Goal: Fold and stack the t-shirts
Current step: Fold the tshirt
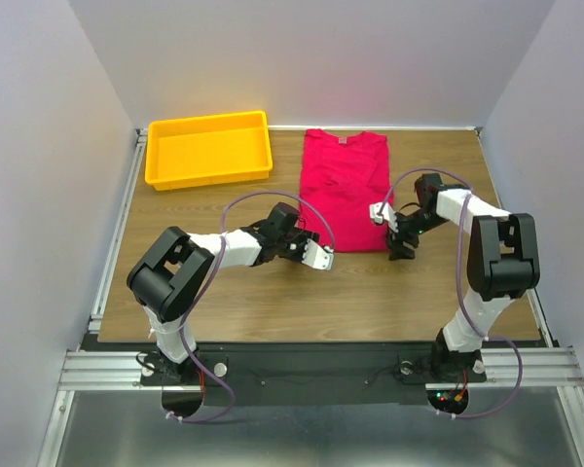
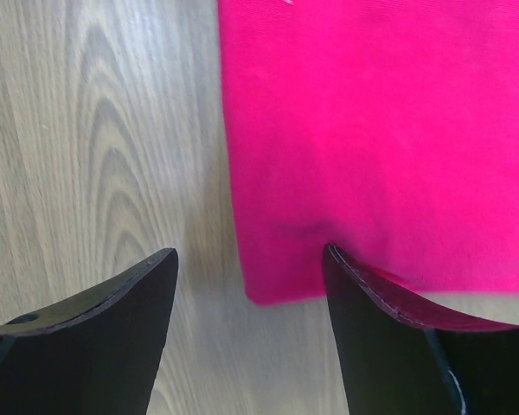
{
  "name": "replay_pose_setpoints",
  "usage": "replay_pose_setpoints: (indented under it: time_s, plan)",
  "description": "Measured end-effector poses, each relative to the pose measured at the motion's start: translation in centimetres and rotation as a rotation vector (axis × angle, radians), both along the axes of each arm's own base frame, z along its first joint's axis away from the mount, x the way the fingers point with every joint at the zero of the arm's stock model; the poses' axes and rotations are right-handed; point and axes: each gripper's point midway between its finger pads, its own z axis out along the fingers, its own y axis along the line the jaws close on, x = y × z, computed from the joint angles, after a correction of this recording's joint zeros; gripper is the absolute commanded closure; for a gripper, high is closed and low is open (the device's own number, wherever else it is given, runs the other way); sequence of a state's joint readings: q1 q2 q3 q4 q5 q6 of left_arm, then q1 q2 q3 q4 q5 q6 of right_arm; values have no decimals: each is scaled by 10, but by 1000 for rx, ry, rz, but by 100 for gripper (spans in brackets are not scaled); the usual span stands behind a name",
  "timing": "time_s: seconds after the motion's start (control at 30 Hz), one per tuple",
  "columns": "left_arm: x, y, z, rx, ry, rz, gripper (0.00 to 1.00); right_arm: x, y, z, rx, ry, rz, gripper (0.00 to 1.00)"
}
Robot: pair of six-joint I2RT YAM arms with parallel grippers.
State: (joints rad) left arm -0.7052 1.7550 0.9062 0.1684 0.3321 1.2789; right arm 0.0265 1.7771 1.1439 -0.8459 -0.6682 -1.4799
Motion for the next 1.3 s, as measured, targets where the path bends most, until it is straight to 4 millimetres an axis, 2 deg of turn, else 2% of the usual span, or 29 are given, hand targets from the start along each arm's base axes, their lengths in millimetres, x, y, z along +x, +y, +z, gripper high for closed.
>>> replay_pose_setpoints:
  time_s: [0.2, 0.47, 0.67, 0.77, 0.8, 0.87, 1.07, 1.17, 1.3]
  plan:
    - [-1, 1, -1, 4, 6, 1, 55, -3, 4, -10, -31, 34, 10, 34]
    - [-2, 1, -2, 3, 16, 9, 61, 7, 2, -14, -77, 2, -33, 54]
    - [3, -3, -5, 13, 18, 26, 75, 15, -5, -17, -123, -71, -89, 73]
    - [2, -4, -6, 15, 21, 31, 99, 18, -7, -17, -132, -111, -114, 79]
    - [2, -4, -7, 16, 22, 34, 100, 19, -7, -17, -133, -122, -120, 83]
    - [2, -5, -7, 16, 23, 39, 100, 20, -8, -16, -137, -148, -131, 99]
    - [-1, -7, -5, -3, 43, 52, 100, 12, -9, -11, -129, -126, -196, 99]
    - [-5, -8, 5, -32, 46, 55, 100, -2, -8, -2, -120, -85, -209, 99]
    - [-14, -5, 40, -103, 15, 49, 100, -18, -2, 26, -72, -83, -223, 99]
